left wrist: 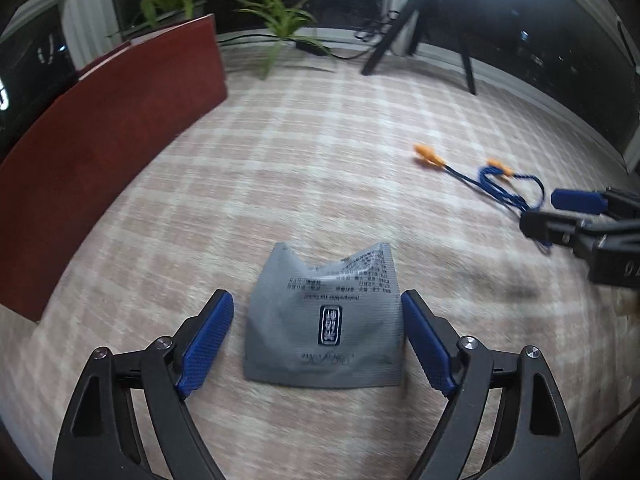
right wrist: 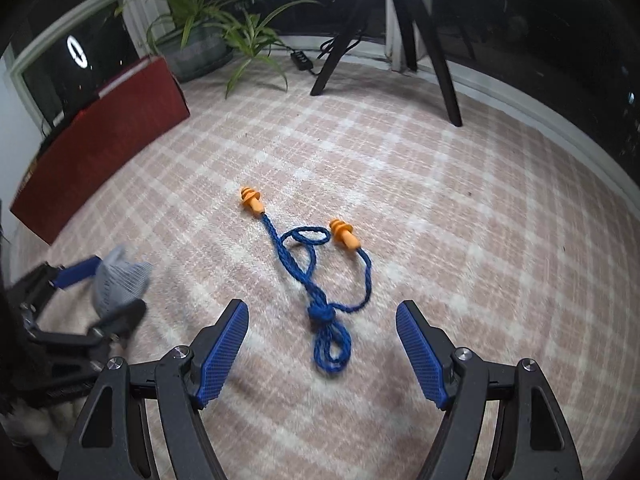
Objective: Organize soft objects
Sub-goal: 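Close the left tool on the grey packet while the right tool grips the earplug cord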
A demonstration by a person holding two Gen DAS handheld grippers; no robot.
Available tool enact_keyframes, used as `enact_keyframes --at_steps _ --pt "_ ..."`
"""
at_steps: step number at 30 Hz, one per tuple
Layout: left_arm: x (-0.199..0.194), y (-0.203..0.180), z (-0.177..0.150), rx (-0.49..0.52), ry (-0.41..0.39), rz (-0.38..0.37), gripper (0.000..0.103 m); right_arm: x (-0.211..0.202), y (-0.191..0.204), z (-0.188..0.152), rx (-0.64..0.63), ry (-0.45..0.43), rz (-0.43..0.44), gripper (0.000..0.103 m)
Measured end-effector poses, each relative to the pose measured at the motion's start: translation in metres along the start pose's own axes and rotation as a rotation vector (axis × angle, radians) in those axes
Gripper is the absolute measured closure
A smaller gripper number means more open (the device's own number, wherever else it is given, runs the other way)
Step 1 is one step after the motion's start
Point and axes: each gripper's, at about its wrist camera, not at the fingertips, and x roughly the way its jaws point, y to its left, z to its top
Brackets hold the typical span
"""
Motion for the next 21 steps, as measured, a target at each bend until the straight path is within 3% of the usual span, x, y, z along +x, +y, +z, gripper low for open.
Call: enact_keyframes --at_steps 15,21 --pt "0.002 0.03 0.001 -0.075 -0.026 0.027 0.016 0.012 -0.003 -0.003 0.003 -0.021 -0.027 0.031" --pt "0.0 0.035 -0.004 -0.082 -0.033 0.034 0.016 0.011 -0.003 -0.003 -0.01 -0.034 -0.062 0.041"
